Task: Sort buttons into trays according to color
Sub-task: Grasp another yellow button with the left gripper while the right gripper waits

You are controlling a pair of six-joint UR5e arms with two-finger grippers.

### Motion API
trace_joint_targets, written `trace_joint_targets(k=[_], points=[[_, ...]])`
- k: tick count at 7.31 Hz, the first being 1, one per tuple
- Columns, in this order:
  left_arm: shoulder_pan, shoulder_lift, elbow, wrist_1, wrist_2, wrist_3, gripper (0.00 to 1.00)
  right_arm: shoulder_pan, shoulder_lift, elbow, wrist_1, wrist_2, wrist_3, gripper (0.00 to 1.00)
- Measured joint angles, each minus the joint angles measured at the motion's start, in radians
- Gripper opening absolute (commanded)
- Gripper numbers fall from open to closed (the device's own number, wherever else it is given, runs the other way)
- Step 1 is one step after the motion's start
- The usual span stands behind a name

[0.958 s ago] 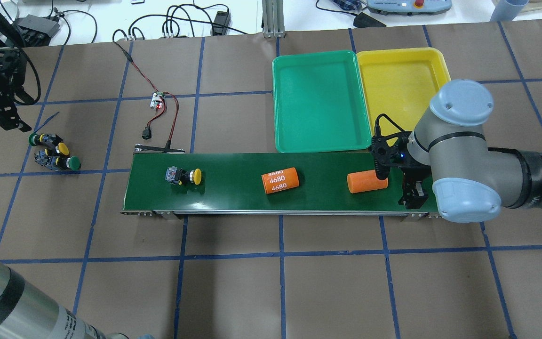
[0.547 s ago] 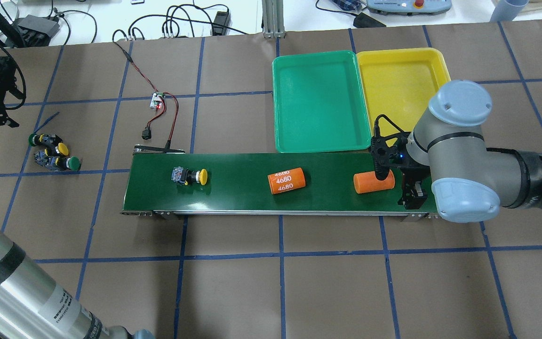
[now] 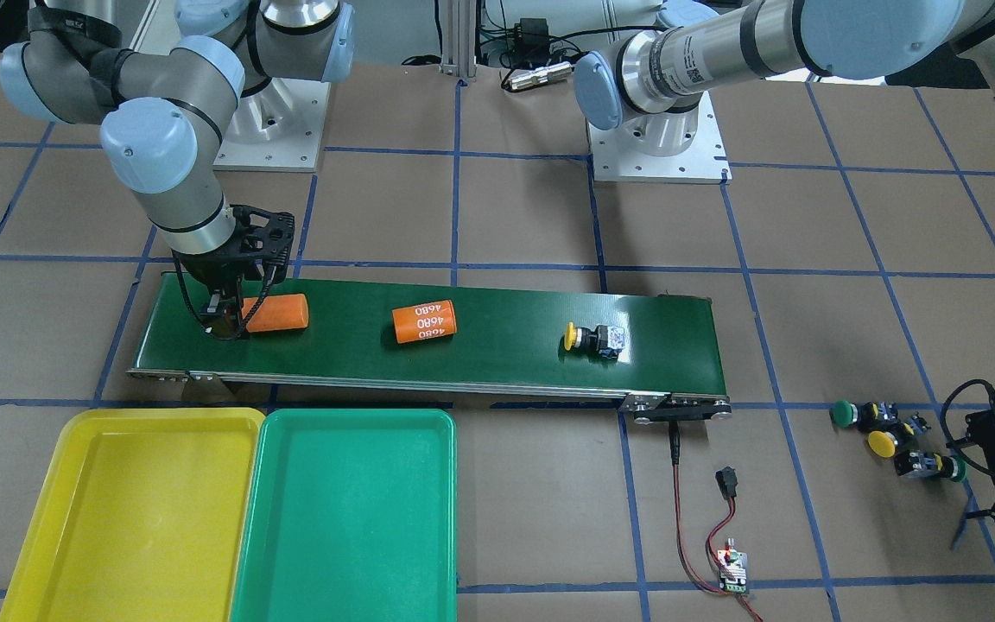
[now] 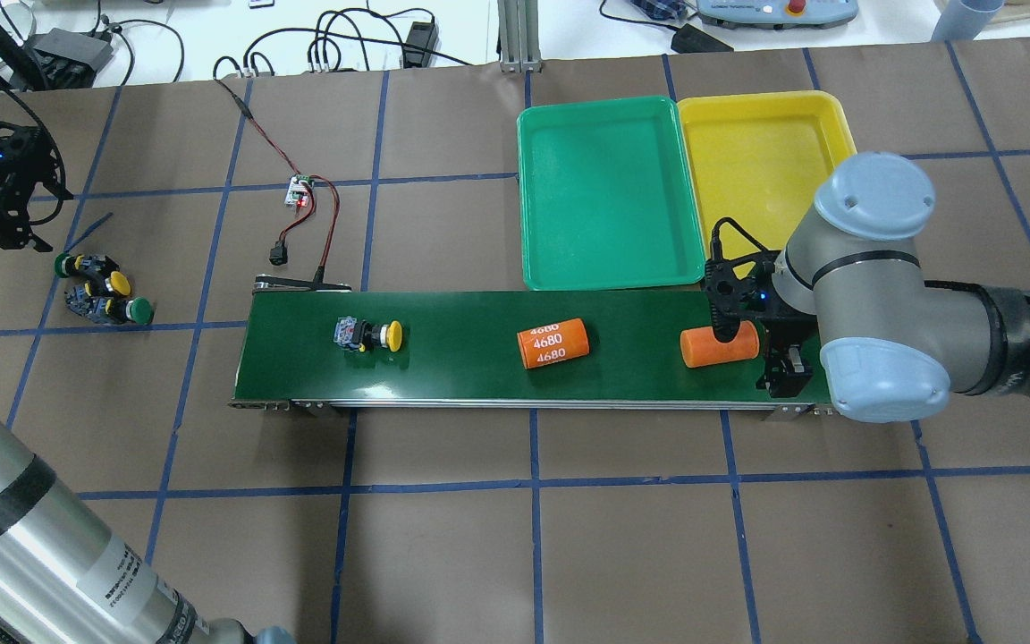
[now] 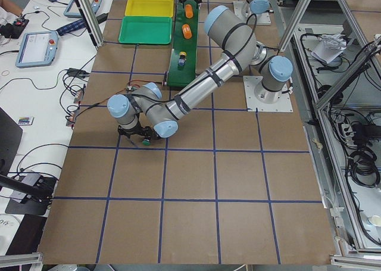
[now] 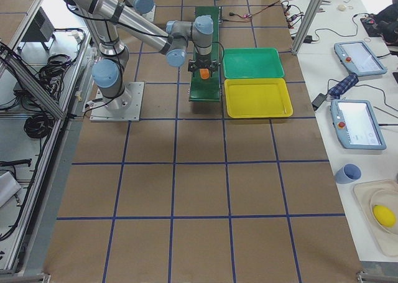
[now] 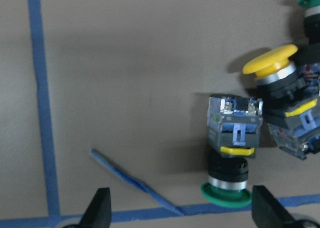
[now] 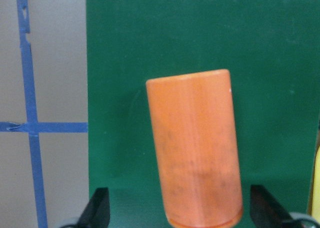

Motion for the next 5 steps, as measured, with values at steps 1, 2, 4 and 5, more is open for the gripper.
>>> trace_joint_targets(k=[1, 2, 4, 5], points=[[0.006, 0.005, -0.017, -0.001, 0.000, 0.003, 1.00, 0.000, 0.000, 0.000, 0.000, 0.000, 0.000, 1.00], [0.013, 0.003, -0.025, -0.001, 0.000, 0.006, 1.00, 0.000, 0.000, 0.000, 0.000, 0.000, 0.001, 1.00], [0.020, -0.006, -0.025, -0.001, 0.002, 0.010, 0.93, 0.000, 0.000, 0.000, 0.000, -0.001, 0.001, 1.00], [0.020, -0.008, -0.028, 0.000, 0.001, 0.013, 0.75, 0.000, 0.000, 0.000, 0.000, 0.000, 0.001, 1.00]])
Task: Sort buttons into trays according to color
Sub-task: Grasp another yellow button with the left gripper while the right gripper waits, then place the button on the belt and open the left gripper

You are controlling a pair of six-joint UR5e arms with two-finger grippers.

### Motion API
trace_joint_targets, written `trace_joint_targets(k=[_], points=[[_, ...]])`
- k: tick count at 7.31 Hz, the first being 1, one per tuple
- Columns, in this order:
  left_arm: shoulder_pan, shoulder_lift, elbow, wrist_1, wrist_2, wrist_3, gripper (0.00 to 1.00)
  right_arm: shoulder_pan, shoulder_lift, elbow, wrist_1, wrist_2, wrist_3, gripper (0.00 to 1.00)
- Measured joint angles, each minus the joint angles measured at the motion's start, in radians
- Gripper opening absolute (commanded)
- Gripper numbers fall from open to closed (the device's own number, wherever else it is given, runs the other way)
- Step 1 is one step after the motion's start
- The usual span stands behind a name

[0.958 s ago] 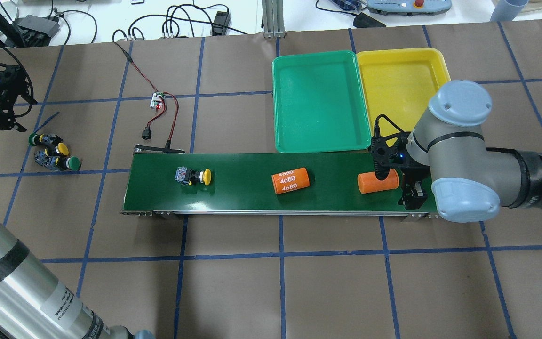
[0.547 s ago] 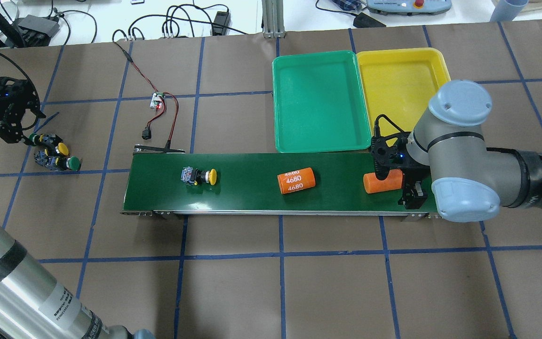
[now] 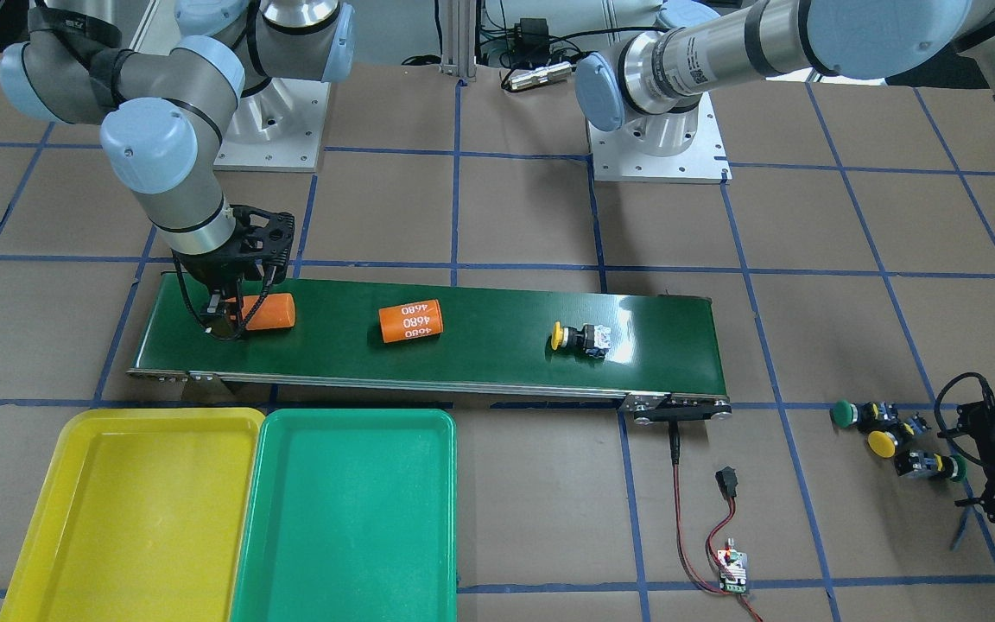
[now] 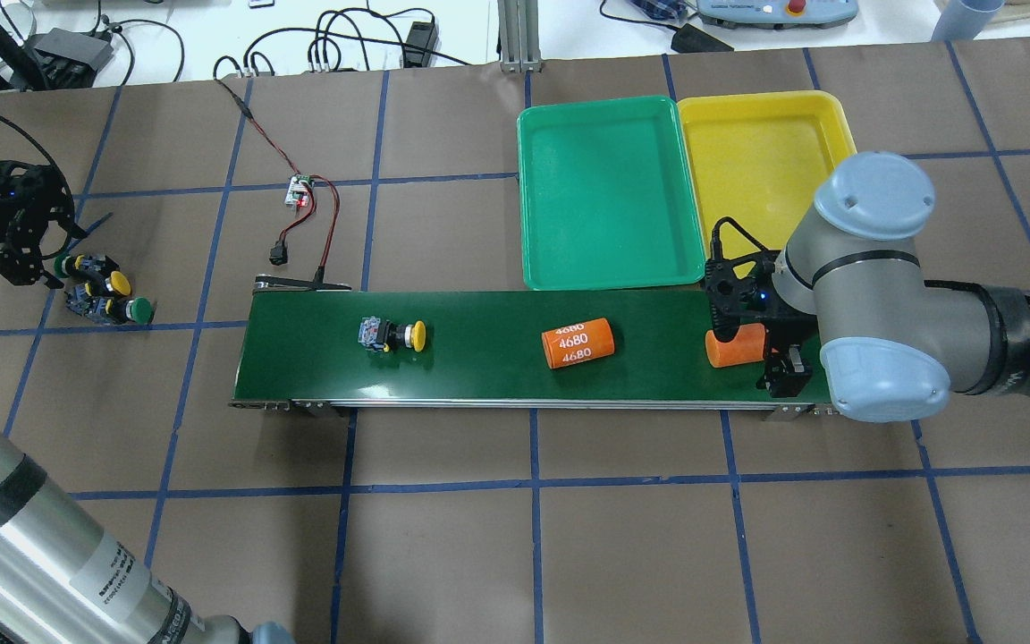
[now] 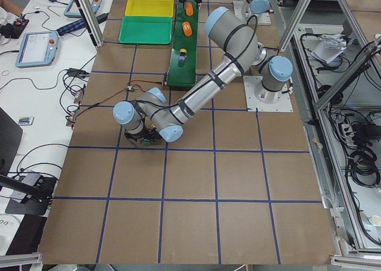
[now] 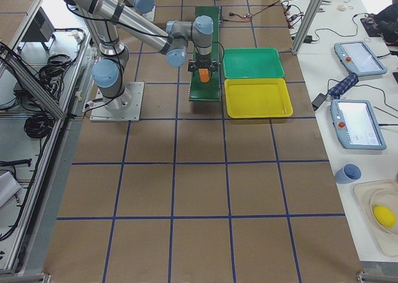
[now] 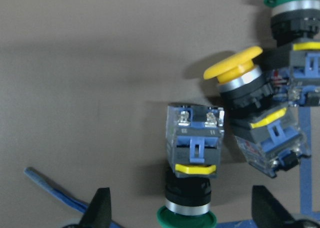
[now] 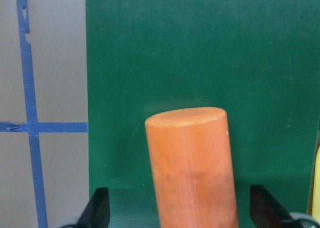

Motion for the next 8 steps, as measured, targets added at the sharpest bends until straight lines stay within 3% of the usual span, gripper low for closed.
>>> trace_joint_targets(k=[2, 6, 8], points=[[0.001, -0.003, -0.012, 0.010, -0.012, 0.019, 0.01, 0.000, 0.000, 0.000, 0.000, 0.000, 0.000, 1.00], [0.011, 0.021, -0.019, 0.033, -0.055, 0.052, 0.00, 0.000, 0.000, 0.000, 0.000, 0.000, 0.000, 1.00], [0.003, 0.072, -0.011, -0.014, -0.055, 0.025, 0.00, 0.000, 0.000, 0.001, 0.001, 0.000, 0.000, 1.00]])
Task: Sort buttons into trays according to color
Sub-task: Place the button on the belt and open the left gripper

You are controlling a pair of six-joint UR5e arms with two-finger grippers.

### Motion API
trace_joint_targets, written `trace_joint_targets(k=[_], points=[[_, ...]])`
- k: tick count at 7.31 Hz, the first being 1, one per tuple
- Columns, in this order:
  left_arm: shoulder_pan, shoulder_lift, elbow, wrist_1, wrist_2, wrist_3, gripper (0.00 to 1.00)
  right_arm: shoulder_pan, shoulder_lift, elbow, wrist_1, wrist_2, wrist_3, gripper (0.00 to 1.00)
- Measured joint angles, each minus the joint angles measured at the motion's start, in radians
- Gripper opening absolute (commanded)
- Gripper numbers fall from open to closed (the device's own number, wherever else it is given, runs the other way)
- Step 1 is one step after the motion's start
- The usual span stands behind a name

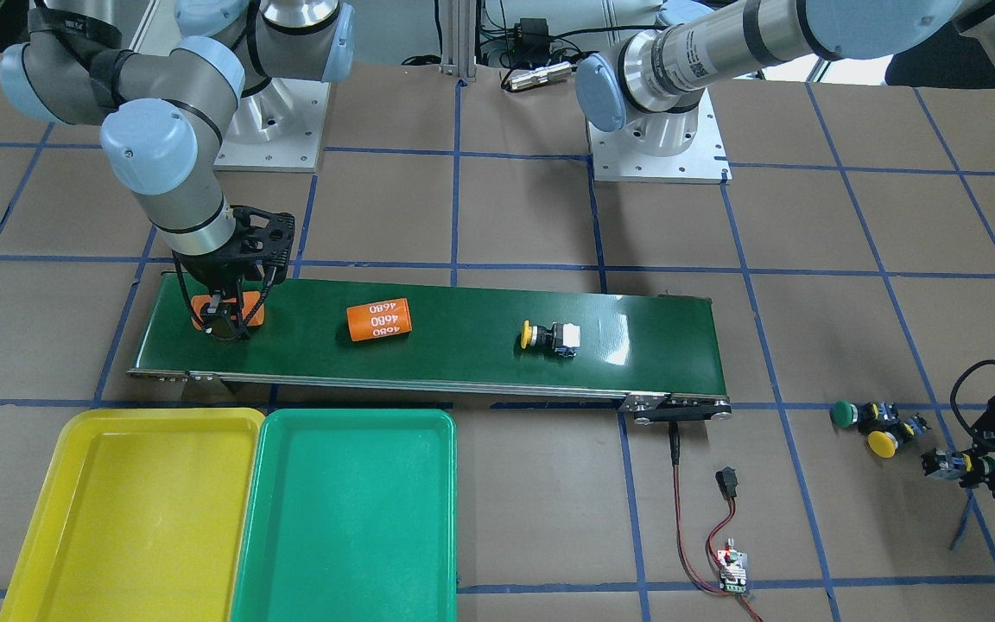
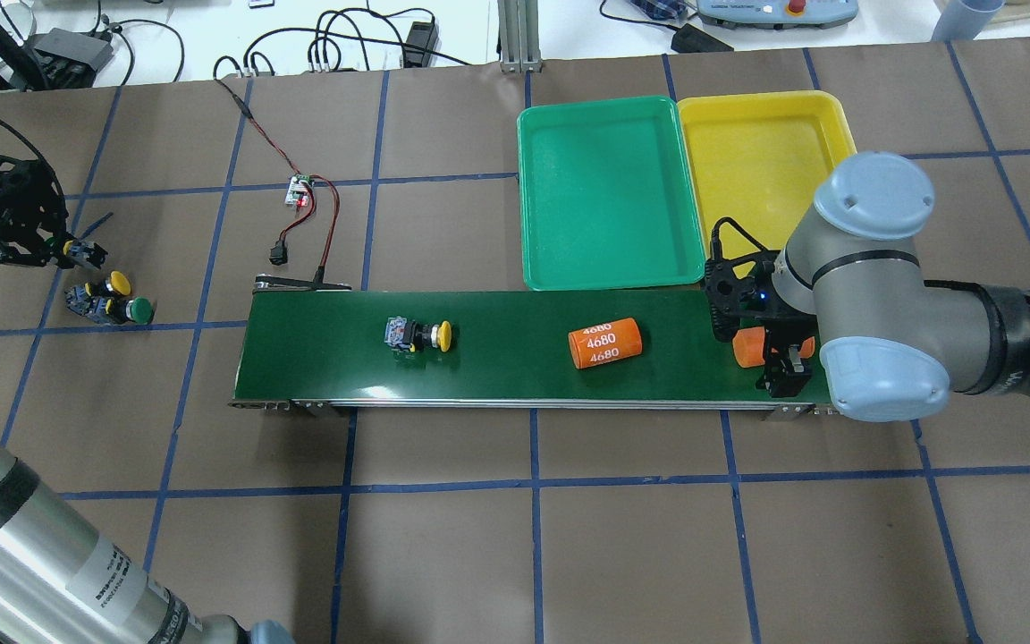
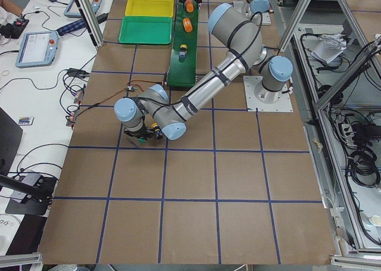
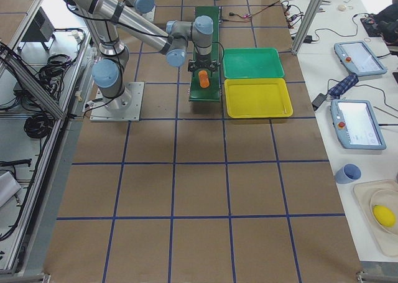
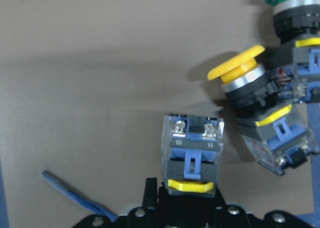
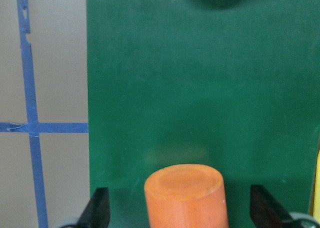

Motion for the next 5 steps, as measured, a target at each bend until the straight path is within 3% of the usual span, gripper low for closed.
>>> trace_joint_targets(k=[2, 5], points=[[-0.070, 0.104, -0.052, -0.110, -0.006, -0.127, 0.00, 0.000, 0.000, 0.001, 0.000, 0.000, 0.000, 1.00], [-0.227, 0.323, -0.306, -0.131, -0.009, -0.434, 0.00, 0.000, 0.000, 0.001, 0.000, 0.000, 0.000, 1.00]])
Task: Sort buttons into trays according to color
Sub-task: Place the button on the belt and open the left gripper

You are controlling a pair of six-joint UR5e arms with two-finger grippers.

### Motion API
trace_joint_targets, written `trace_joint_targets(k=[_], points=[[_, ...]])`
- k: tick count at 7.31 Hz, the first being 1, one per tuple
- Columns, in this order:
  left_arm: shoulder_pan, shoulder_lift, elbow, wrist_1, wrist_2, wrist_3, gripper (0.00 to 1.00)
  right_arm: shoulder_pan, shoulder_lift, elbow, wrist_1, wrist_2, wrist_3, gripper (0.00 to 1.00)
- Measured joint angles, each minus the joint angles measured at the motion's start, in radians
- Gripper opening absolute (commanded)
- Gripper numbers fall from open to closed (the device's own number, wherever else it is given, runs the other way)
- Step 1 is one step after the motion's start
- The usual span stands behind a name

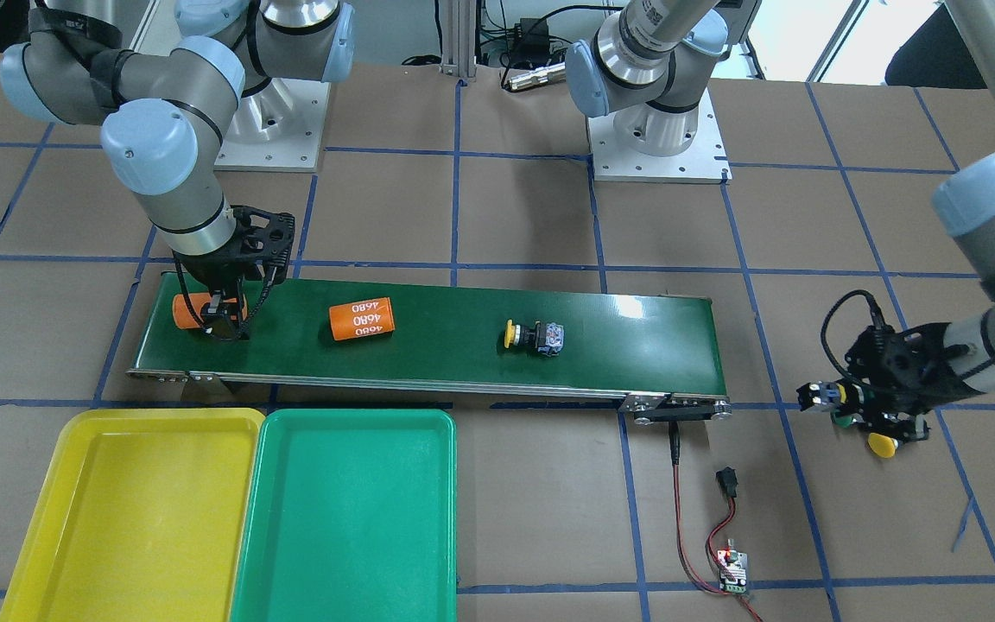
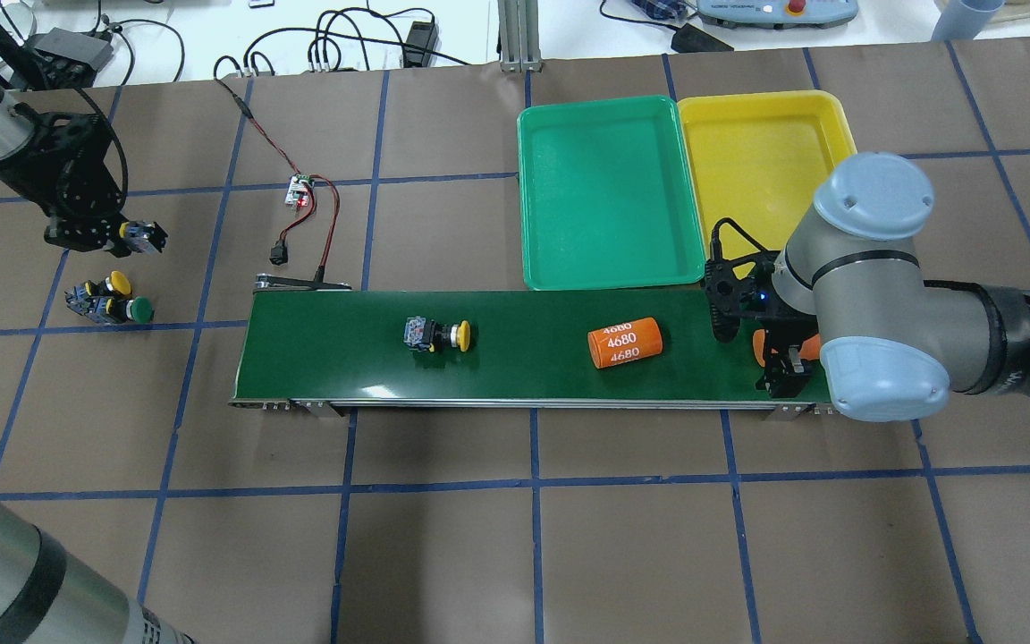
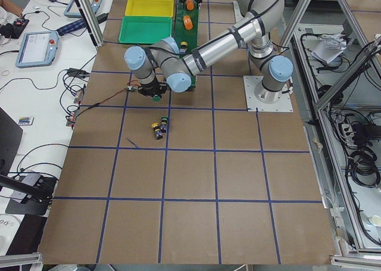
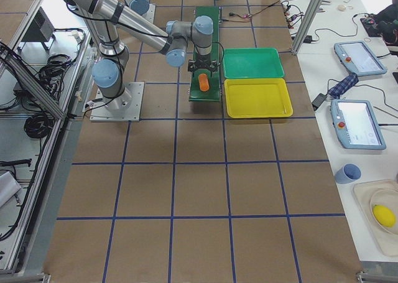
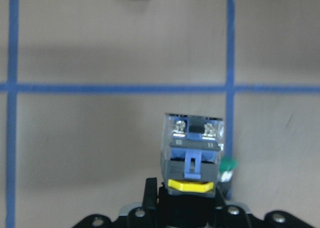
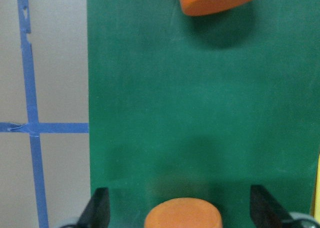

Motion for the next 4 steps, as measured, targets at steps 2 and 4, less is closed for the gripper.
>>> trace_joint_targets(k=[2, 4], points=[[-0.080, 0.119, -0.150, 0.021, 0.005, -0.174, 0.00, 0.000, 0.000, 0.000, 0.000, 0.000, 0.000, 1.00], [-0.177, 0.177, -0.259, 0.104, 0.013, -0.311, 0.00, 0.001, 0.000, 0.000, 0.000, 0.000, 0.000, 1.00]])
